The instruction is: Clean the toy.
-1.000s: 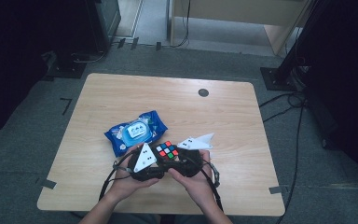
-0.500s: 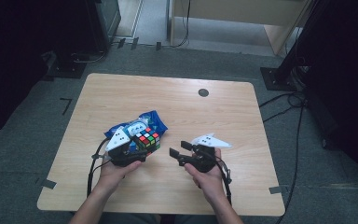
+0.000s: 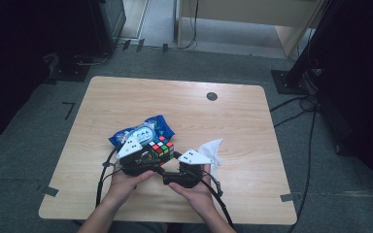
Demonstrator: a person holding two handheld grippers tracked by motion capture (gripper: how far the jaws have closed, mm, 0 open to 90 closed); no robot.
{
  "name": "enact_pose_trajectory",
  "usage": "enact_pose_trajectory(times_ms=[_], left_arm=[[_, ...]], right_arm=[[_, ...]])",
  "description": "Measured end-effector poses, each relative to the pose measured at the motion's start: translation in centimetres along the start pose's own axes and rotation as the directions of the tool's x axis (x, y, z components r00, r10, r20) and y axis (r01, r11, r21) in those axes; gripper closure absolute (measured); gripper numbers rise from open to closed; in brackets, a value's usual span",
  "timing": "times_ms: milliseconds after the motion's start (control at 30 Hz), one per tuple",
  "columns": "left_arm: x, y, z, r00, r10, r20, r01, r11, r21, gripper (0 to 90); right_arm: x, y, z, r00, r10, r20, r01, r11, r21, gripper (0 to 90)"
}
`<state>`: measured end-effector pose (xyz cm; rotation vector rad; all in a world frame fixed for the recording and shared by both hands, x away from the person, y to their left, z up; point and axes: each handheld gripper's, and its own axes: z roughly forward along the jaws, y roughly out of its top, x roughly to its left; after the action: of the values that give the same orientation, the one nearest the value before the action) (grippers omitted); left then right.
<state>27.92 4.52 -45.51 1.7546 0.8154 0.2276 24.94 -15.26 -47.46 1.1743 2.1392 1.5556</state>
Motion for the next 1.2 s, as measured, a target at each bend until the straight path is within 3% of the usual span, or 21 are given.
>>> enact_pose_trajectory(times_ms=[133, 267, 433, 533, 600, 733, 833, 900, 1000, 1033, 1100, 1133, 1200], left_arm=[[-0.2, -0.1, 0.2, 1.0, 0.007, 0.002, -0.007, 0.9999, 0.008, 34.0], [-0.4, -0.2, 0.4, 0.9996, 0.029, -0.005, -0.029, 0.9993, 0.025, 33.9], [-0.3, -0.1, 0.5, 0.9996, 0.029, 0.001, -0.029, 0.998, 0.057, 33.5], [-0.1, 0.0, 0.5, 0.9997, -0.001, 0.025, -0.001, 0.9969, 0.079, 33.0], [0.0, 0.1, 0.5, 0.9992, -0.014, 0.038, 0.011, 0.9966, 0.081, 32.6], [-0.1, 0.4, 0.5, 0.9984, -0.025, 0.051, 0.02, 0.9957, 0.09, 31.9], [-0.1, 0.5, 0.5, 0.9981, -0.029, 0.054, 0.023, 0.9937, 0.109, 31.9], [-0.1, 0.6, 0.6, 0.997, -0.054, 0.055, 0.047, 0.9906, 0.129, 32.2], [0.1, 0.7, 0.7, 0.9942, -0.089, 0.061, 0.079, 0.9857, 0.149, 32.7], [0.1, 0.6, 0.7, 0.9935, -0.094, 0.064, 0.084, 0.9854, 0.148, 33.0], [0.1, 0.7, 0.6, 0.9947, -0.086, 0.057, 0.077, 0.9864, 0.146, 33.8], [0.1, 0.7, 0.5, 0.9952, -0.081, 0.054, 0.073, 0.987, 0.143, 33.9], [0.1, 0.6, 0.4, 0.9967, -0.071, 0.038, 0.066, 0.99, 0.125, 33.9]], right_arm=[[0.0, -0.1, -0.2, 1.0, -0.001, 0.005, 0.002, 1.0, -0.024, 32.3], [0.1, -0.3, -0.2, 0.9992, -0.038, 0.011, 0.039, 0.999, -0.022, 33.7], [-0.1, -0.4, -0.2, 0.9943, -0.103, 0.028, 0.104, 0.995, -0.009, 34.6], [0.0, -0.5, -0.4, 0.9823, -0.178, 0.059, 0.178, 0.984, 0.009, 34.8], [0.0, -0.5, -0.5, 0.9659, -0.248, 0.076, 0.248, 0.969, 0.009, 34.8], [0.2, -0.7, -0.9, 0.9219, -0.375, 0.098, 0.376, 0.927, 0.005, 34.9], [0.3, -0.8, -1.0, 0.9014, -0.422, 0.099, 0.423, 0.906, 0.006, 34.9], [0.3, -0.9, -1.0, 0.8846, -0.453, 0.109, 0.455, 0.89, 0.008, 34.9], [0.5, -1.1, -1.0, 0.8356, -0.531, 0.141, 0.532, 0.846, 0.031, 34.9], [0.6, -1.1, -0.9, 0.8268, -0.543, 0.146, 0.544, 0.838, 0.037, 34.9], [0.5, -1.2, -0.9, 0.8309, -0.538, 0.143, 0.539, 0.842, 0.035, 34.7], [0.4, -1.2, -0.8, 0.8421, -0.522, 0.136, 0.523, 0.852, 0.028, 34.4], [0.3, -1.3, -0.7, 0.8566, -0.499, 0.13, 0.5, 0.865, 0.027, 33.8]])
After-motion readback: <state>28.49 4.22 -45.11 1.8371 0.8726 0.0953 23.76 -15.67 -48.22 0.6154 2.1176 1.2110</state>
